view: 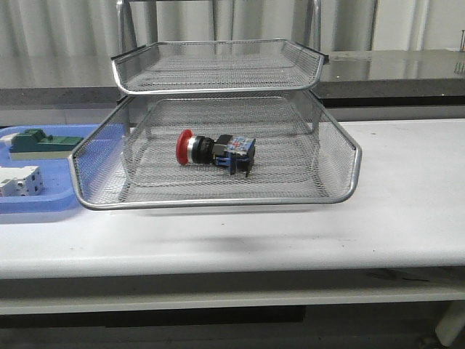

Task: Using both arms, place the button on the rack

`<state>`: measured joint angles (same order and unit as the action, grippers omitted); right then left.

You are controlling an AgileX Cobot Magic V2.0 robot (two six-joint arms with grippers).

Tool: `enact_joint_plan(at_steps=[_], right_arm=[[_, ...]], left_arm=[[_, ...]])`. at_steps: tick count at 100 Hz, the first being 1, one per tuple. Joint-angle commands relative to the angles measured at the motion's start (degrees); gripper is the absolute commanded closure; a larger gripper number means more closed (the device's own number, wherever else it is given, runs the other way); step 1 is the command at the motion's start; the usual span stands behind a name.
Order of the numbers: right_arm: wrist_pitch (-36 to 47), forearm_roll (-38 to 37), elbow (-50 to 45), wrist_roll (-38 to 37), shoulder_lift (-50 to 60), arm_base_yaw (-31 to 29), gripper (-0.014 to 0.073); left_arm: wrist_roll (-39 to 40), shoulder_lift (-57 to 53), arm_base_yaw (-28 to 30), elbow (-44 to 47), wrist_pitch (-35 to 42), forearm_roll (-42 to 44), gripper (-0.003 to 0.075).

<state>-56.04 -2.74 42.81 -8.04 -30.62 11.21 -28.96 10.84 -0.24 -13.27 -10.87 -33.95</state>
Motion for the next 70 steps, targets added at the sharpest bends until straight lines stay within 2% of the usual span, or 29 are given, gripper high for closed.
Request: enact_joint_plan(at_steps=[1, 13, 32, 46, 70], right_arm=[[6.8, 2.1, 1.9, 0.1, -2.1, -0.2, 0.066], [7.9, 6.8, 1.9, 1.1, -7.6, 0.0, 0.0659], [8.5, 15.1, 1.9, 9.4, -19.9, 2.4, 0.0659], [12.1, 19.6, 1.9, 13.3, -28.2, 6.9, 0.0659], [18.0, 20.4, 3.0, 13.7, -39.1, 17.2, 0.0659]], left_arm=[[0.6, 0.4, 0.1, -1.6, 4.2, -1.1, 0.0741], [0.6, 0.4, 0.1, -1.6, 4.2, -1.1, 0.0741], [0.6, 0.4, 0.1, -1.6, 4.2, -1.1, 0.0741], [0.6, 0.4, 0.1, -1.6, 4.2, -1.1, 0.0741], [0.6, 0.4, 0.1, -1.6, 4.2, -1.1, 0.0741]])
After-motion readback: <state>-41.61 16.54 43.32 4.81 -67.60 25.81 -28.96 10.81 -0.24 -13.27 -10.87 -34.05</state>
